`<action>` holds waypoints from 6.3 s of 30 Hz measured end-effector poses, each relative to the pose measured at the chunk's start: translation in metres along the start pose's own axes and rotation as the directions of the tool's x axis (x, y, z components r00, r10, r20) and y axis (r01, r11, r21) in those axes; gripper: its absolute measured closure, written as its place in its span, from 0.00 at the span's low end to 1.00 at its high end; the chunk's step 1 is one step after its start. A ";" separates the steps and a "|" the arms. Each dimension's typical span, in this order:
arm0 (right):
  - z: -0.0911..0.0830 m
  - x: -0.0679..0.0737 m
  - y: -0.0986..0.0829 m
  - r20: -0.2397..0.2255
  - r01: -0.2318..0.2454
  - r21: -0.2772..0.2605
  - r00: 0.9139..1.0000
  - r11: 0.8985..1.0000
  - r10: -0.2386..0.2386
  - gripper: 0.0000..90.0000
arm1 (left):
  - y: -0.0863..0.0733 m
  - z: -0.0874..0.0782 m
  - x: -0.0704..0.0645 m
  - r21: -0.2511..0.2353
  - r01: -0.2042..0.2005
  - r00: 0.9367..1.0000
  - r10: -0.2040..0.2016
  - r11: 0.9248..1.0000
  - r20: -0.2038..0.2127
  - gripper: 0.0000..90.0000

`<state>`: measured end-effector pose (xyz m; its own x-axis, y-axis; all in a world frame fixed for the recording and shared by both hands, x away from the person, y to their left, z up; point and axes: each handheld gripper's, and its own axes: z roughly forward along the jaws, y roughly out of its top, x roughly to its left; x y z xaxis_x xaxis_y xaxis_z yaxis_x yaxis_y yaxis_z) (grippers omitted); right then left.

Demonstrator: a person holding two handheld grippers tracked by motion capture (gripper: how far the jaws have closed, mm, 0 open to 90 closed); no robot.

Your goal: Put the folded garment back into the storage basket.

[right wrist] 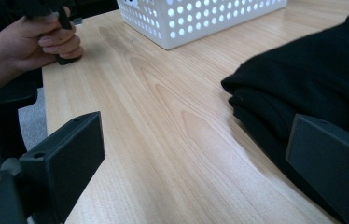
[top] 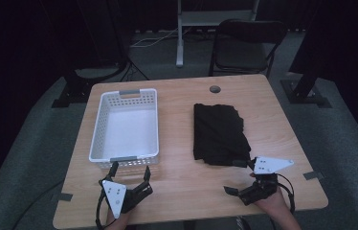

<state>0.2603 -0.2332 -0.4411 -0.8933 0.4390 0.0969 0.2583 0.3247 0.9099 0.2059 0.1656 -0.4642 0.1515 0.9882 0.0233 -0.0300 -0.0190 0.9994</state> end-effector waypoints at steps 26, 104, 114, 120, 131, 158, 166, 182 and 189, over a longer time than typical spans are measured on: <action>-0.033 -0.001 0.050 0.132 0.066 -0.132 0.990 0.989 -0.048 0.05 | 0.000 0.000 0.000 0.000 0.000 1.000 0.000 1.000 0.010 0.05; 0.039 -0.149 0.056 0.344 -0.326 0.014 0.889 0.945 0.301 0.06 | 0.000 0.000 0.000 -0.001 0.002 1.000 -0.002 1.000 0.011 0.05; 0.048 -0.156 0.047 0.369 -0.355 0.033 0.873 0.934 0.319 0.06 | 0.000 0.000 0.000 -0.001 0.003 1.000 -0.003 1.000 0.011 0.05; 0.053 -0.162 0.041 0.318 -0.411 0.029 0.868 0.911 0.381 0.05 | 0.000 0.000 0.000 -0.002 0.004 1.000 -0.004 1.000 0.019 0.05; 0.061 -0.166 0.034 0.365 -0.452 0.052 0.838 0.890 0.404 0.01 | 0.000 0.000 0.001 -0.002 0.003 1.000 -0.003 1.000 0.019 0.05; 0.075 -0.152 0.038 0.374 -0.379 0.184 0.880 0.907 0.293 0.24 | 0.000 0.000 0.000 -0.004 0.004 1.000 -0.004 1.000 0.019 0.05; 0.070 -0.152 0.037 0.327 -0.408 0.171 0.882 0.897 0.339 0.45 | 0.000 0.000 0.000 -0.005 0.004 1.000 -0.004 1.000 0.020 0.05; 0.061 -0.146 0.039 0.326 -0.410 0.106 0.875 0.906 0.358 0.66 | 0.000 -0.001 0.000 -0.007 0.005 1.000 -0.004 1.000 0.020 0.05; 0.054 -0.143 0.046 0.314 -0.400 0.074 0.879 0.914 0.359 0.68 | 0.000 0.000 0.000 -0.007 0.004 1.000 -0.004 1.000 0.020 0.05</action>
<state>0.4195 -0.2355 -0.4351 -0.5771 0.7652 0.2854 0.6203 0.1834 0.7626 0.2056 0.1661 -0.4644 0.1710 0.9851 0.0200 -0.0359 -0.0140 0.9993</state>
